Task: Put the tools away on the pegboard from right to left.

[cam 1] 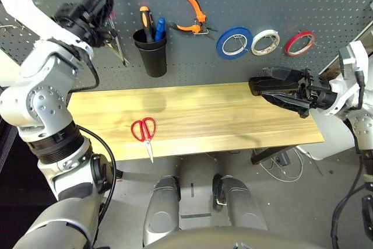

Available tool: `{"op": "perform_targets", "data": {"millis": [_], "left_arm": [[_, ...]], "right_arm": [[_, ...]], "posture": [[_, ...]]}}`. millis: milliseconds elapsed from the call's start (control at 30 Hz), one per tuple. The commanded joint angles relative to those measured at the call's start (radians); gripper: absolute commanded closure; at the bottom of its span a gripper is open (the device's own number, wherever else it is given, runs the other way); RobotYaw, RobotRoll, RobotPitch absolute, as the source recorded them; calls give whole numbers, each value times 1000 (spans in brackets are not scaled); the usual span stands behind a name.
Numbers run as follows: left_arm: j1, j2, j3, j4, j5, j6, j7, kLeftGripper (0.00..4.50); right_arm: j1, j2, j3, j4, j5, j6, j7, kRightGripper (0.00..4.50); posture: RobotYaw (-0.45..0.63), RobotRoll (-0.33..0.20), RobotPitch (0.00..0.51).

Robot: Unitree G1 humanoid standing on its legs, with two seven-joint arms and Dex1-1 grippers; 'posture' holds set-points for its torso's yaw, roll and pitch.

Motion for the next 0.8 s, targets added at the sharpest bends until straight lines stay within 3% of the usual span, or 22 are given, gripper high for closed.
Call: {"op": "perform_targets", "data": {"millis": [33, 433, 600, 800], "left_arm": [[-40, -17, -10, 49, 2, -79, 20, 3627], [-159, -135, -82, 240, 43, -337, 81, 3627], [-140, -171, -143, 346, 95, -475, 42, 3627], [-112, -155, -210, 465, 194, -633, 1, 3627]], "right_arm": [[-15, 0, -27, -23, 19, 8, -7, 0], [-1, 33, -18, -80, 38, 25, -54, 0], [12, 43, -21, -107, 44, 32, -72, 0], [44, 47, -37, -156, 61, 41, -106, 0]], "posture": [[28, 0, 68], [1, 0, 79], [-25, 0, 88], [-54, 0, 99]]}}
